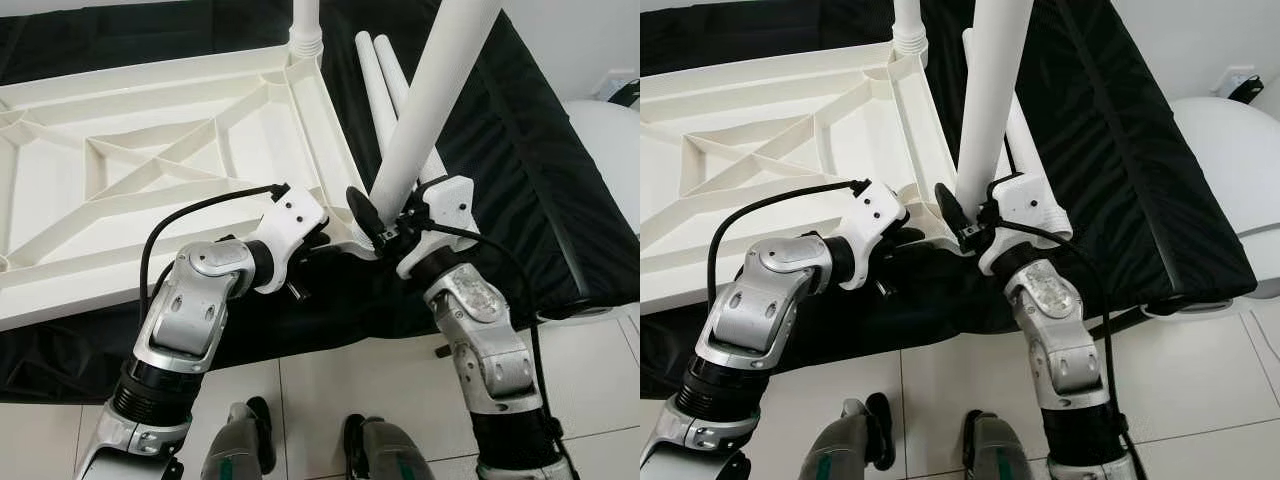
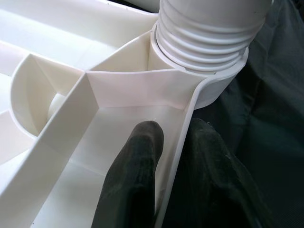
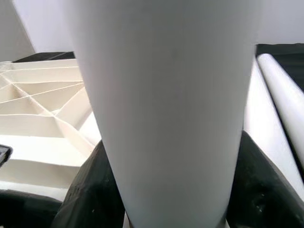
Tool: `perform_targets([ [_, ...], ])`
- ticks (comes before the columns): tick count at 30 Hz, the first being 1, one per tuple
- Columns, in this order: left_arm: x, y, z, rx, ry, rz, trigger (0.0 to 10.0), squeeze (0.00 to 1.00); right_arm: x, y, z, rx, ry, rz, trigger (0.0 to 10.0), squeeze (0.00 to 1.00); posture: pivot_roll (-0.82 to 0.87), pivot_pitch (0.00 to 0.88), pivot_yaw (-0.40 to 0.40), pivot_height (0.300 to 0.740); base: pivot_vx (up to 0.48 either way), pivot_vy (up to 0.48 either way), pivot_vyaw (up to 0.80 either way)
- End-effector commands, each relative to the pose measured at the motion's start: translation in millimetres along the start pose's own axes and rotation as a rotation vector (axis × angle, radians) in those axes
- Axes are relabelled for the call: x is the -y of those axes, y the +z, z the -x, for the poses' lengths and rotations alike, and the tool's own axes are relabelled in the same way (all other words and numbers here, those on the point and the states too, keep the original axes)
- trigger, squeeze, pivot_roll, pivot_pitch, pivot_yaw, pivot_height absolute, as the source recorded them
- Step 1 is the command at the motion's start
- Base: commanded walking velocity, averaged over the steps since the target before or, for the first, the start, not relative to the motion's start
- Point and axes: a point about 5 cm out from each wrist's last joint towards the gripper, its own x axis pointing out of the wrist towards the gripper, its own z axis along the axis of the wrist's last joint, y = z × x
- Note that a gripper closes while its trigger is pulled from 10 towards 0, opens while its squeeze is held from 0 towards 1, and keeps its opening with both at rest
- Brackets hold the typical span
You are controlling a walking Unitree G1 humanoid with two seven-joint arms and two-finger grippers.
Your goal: Building children table
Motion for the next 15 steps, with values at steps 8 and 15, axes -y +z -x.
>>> perform_targets([
  [8,-10.8,-0.7,1.6,0.014,0.157,0.04,10.0,0.0,-29.8,-22.6,0.6,-0.103,-0.156,-0.062,10.0,0.0,-0.01,0.272,-0.032,0.74,0.0,0.0,0.0],
  [15,-10.7,-0.5,1.8,0.015,0.157,0.041,10.0,0.0,-29.8,-27.7,1.0,-0.132,-0.244,-0.057,10.0,0.0,-0.01,0.271,-0.033,0.74,0.0,0.0,0.0],
])
